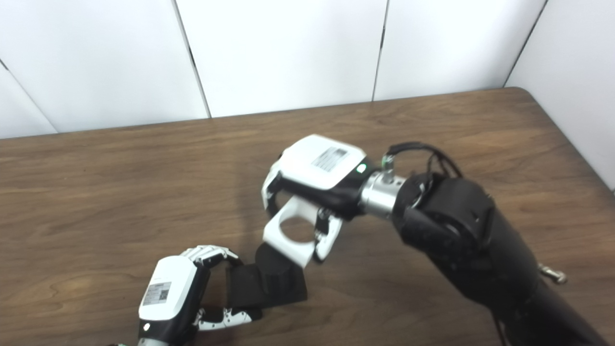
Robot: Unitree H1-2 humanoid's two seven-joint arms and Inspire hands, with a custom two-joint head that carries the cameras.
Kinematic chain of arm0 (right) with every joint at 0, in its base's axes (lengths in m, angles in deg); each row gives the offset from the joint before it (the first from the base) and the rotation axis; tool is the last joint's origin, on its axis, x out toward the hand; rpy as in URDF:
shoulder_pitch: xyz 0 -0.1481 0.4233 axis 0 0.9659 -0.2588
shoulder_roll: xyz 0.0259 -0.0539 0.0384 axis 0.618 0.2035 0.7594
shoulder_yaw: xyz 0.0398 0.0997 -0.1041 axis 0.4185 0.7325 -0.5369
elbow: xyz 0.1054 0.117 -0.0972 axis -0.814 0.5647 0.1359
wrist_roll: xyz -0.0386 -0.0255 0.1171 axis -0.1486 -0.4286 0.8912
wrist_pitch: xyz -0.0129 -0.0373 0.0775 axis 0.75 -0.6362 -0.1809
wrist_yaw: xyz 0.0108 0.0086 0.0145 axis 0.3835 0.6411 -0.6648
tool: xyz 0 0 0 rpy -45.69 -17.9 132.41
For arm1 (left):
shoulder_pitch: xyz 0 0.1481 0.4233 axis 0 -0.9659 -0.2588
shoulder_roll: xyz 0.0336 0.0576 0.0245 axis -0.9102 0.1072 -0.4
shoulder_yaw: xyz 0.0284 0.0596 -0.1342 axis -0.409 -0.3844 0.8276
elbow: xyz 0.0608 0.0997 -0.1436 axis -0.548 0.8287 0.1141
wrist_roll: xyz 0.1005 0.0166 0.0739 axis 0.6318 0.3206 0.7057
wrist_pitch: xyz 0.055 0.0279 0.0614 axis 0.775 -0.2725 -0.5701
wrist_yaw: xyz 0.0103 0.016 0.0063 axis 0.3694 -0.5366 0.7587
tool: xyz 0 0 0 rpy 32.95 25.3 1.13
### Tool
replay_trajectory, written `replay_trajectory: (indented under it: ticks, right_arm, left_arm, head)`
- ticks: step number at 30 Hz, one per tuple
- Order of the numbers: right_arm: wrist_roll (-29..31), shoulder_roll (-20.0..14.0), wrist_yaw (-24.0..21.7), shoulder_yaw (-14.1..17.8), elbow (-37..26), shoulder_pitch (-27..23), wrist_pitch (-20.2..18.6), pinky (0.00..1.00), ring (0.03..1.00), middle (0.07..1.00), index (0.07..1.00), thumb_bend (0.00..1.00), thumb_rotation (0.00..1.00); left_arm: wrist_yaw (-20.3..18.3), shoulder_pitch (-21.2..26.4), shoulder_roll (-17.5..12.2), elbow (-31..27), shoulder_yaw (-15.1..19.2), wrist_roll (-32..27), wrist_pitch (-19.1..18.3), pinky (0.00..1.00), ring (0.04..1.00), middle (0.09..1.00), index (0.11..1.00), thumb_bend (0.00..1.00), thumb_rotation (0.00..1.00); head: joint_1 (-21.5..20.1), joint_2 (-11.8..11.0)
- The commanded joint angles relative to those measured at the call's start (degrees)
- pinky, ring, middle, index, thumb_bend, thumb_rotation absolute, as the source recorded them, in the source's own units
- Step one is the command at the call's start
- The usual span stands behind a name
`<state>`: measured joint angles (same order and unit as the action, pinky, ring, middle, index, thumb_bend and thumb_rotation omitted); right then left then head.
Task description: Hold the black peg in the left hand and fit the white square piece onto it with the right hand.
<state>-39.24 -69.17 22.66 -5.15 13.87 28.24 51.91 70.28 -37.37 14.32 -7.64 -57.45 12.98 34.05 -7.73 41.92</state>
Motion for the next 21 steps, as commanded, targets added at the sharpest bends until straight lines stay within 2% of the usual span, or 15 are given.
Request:
replay_trajectory:
  ticks: [1, 11, 21]
  right_arm:
    - [-1.5, 1.0, -1.0, 0.2, -2.2, -1.8, 0.2, 0.96, 0.849, 0.758, 0.482, 0.52, 0.13]
    - [-3.6, 5.1, -3.4, -1.4, -2.3, 0.5, 2.6, 0.96, 0.862, 0.763, 0.482, 0.52, 0.13]
    - [-4.3, 6.6, -3.7, -1.7, -1.0, 2.1, 4.8, 0.95, 0.856, 0.764, 0.483, 0.52, 0.13]
  left_arm:
    - [-2.8, -0.5, 0.2, 0.8, -1.3, -0.5, 0.3, 0.71, 0.738, 0.685, 0.485, 0.52, 0.05]
    - [-3.4, -0.3, 0.5, 0.4, -1.3, -0.8, -0.1, 0.71, 0.742, 0.688, 0.485, 0.52, 0.05]
    - [-3.7, -0.4, 0.8, -0.1, -1.3, -0.8, -0.3, 0.71, 0.743, 0.689, 0.484, 0.52, 0.05]
  head:
    - [0.0, 0.2]
    - [0.4, 0.8]
    - [0.6, 1.3]
